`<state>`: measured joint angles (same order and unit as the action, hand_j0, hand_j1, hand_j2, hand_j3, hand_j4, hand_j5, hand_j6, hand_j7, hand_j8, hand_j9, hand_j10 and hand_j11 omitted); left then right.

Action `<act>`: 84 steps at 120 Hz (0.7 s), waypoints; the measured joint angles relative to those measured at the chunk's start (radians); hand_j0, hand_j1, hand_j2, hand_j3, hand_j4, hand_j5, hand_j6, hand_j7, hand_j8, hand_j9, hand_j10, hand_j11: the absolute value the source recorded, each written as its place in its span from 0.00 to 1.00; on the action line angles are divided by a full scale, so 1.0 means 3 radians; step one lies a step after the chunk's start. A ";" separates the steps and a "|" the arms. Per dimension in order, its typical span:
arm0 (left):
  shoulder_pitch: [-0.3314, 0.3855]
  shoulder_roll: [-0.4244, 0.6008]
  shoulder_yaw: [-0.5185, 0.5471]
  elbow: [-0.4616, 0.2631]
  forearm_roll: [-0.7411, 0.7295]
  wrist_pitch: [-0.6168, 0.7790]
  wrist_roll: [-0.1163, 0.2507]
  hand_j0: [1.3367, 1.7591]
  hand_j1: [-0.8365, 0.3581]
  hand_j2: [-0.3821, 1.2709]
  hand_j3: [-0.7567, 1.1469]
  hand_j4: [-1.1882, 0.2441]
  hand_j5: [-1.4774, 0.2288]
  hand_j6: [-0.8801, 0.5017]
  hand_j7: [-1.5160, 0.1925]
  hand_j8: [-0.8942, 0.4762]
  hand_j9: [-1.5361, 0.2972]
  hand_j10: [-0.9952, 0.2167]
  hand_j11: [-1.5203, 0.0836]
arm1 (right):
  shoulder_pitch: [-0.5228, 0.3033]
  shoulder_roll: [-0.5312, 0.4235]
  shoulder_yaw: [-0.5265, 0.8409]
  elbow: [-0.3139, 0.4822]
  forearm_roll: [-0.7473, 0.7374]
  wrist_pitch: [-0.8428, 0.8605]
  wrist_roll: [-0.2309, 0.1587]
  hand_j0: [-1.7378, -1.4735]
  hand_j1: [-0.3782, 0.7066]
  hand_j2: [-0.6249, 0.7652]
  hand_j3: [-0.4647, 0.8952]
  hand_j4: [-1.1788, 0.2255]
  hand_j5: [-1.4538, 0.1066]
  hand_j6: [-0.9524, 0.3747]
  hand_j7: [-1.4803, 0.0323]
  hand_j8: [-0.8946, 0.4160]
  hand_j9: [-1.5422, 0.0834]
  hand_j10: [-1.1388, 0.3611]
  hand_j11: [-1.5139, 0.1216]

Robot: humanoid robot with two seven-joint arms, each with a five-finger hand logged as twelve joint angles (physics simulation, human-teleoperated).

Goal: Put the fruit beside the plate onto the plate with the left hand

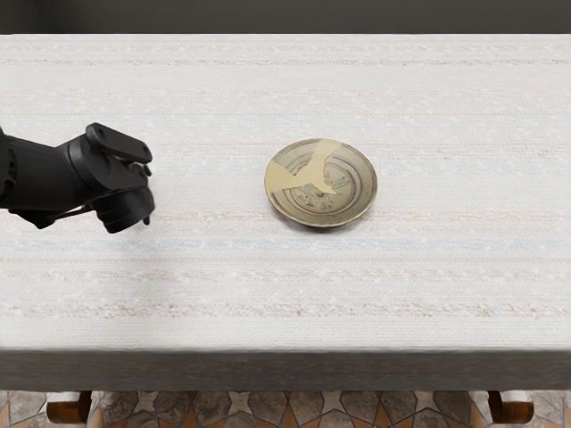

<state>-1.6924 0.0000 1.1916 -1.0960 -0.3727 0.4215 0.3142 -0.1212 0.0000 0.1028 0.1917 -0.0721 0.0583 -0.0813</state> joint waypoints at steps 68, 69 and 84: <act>-0.0009 0.0041 -0.0007 0.0007 -0.0004 -0.0008 -0.0004 0.76 0.66 0.27 0.40 0.60 0.61 0.40 0.64 0.41 0.60 0.55 0.68 | 0.0000 0.0000 0.0000 0.0000 0.0000 0.0000 0.0000 0.30 0.05 0.45 0.34 0.83 0.92 0.70 0.96 0.67 0.93 0.75 0.91; -0.0009 0.0041 -0.0009 0.0007 -0.0003 -0.0008 -0.0004 0.76 0.66 0.27 0.40 0.60 0.61 0.40 0.64 0.41 0.60 0.55 0.68 | 0.0000 0.0000 0.0000 0.0000 0.0000 0.0000 0.0000 0.30 0.05 0.45 0.34 0.83 0.92 0.70 0.96 0.67 0.93 0.75 0.91; -0.0004 0.0042 -0.0020 0.0007 0.0006 -0.0009 -0.0004 0.76 0.66 0.27 0.40 0.60 0.61 0.40 0.64 0.41 0.60 0.55 0.68 | 0.0000 0.0000 0.0000 0.0000 0.0000 0.0000 0.0000 0.30 0.05 0.45 0.34 0.83 0.92 0.70 0.96 0.67 0.93 0.75 0.91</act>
<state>-1.6938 0.0127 1.1857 -1.0937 -0.3709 0.4189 0.3129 -0.1212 0.0000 0.1028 0.1916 -0.0721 0.0584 -0.0813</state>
